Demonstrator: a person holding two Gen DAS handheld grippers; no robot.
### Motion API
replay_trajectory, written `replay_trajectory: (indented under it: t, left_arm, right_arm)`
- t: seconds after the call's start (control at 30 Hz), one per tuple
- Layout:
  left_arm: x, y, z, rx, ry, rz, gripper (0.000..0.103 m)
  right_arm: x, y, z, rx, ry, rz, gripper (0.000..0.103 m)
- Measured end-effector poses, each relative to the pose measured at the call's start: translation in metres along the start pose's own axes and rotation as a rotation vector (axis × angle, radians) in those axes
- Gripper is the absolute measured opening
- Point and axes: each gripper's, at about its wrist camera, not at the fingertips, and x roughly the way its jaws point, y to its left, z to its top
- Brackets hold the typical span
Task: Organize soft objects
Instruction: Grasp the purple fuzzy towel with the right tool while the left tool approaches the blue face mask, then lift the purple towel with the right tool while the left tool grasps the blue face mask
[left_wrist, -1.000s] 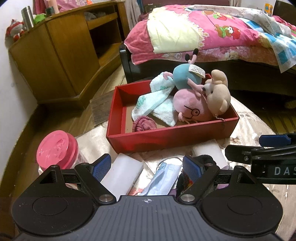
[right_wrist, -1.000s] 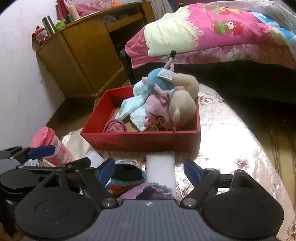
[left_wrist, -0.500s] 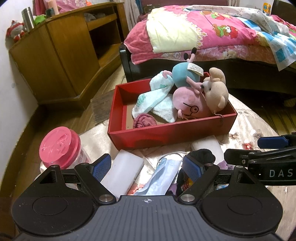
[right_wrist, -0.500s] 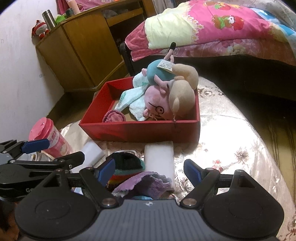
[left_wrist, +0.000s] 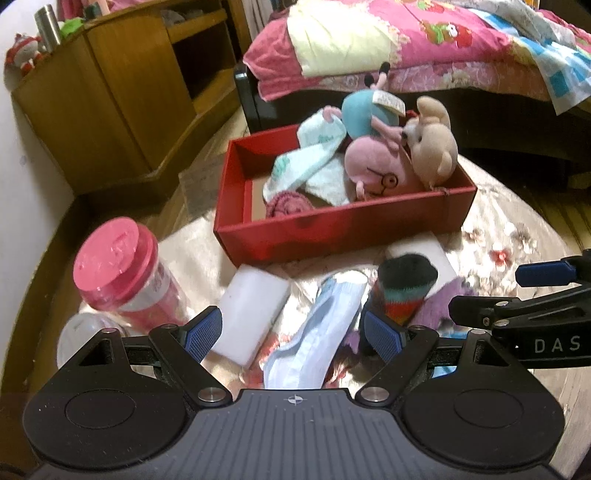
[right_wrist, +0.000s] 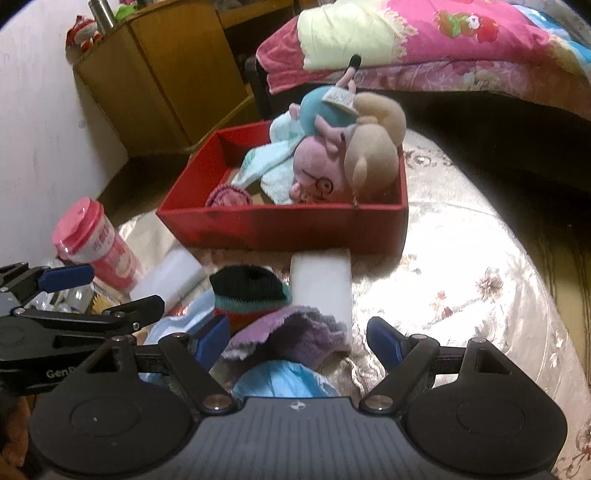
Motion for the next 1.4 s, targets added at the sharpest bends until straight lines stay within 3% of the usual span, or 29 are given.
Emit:
replay_trajectory:
  t: [0.2,0.6,0.7,0.87,1.0,1.03,1.07,1.17,1.4]
  left_arm:
    - [0.011,0.004,-0.009,-0.011,0.065,-0.041,0.082]
    - [0.013,0.012,-0.009,-0.045,0.086,-0.068,0.083]
    - [0.011,0.017,-0.008,-0.062,0.086,-0.083,0.083]
    - [0.013,0.026,-0.006,-0.109,0.097,-0.102,0.083]
    - [0.012,0.023,-0.006,-0.100,0.100,-0.119,0.083]
    - [0.011,0.023,-0.006,-0.097,0.100,-0.121,0.083]
    - [0.011,0.023,-0.007,-0.097,0.100,-0.121,0.083]
    - [0.010,0.026,-0.005,-0.110,0.099,-0.130,0.083]
    - [0.009,0.026,-0.005,-0.117,0.103,-0.151,0.082]
  right_arm:
    - [0.012,0.002,-0.009,-0.031,0.056,-0.006,0.054]
    - [0.050,0.006,-0.027,-0.099,0.183,-0.023,0.054]
    - [0.049,-0.001,-0.025,-0.049,0.184,-0.019,0.054]
    - [0.040,-0.007,-0.010,-0.007,0.109,0.025,0.054]
    - [0.068,-0.004,-0.008,0.041,0.169,0.065,0.053]
    - [0.073,-0.005,-0.009,0.048,0.169,0.056,0.042]
    - [0.075,-0.006,-0.008,0.048,0.169,0.059,0.018]
    - [0.068,-0.012,-0.006,0.103,0.164,0.130,0.000]
    - [0.026,-0.011,-0.004,0.113,0.106,0.247,0.000]
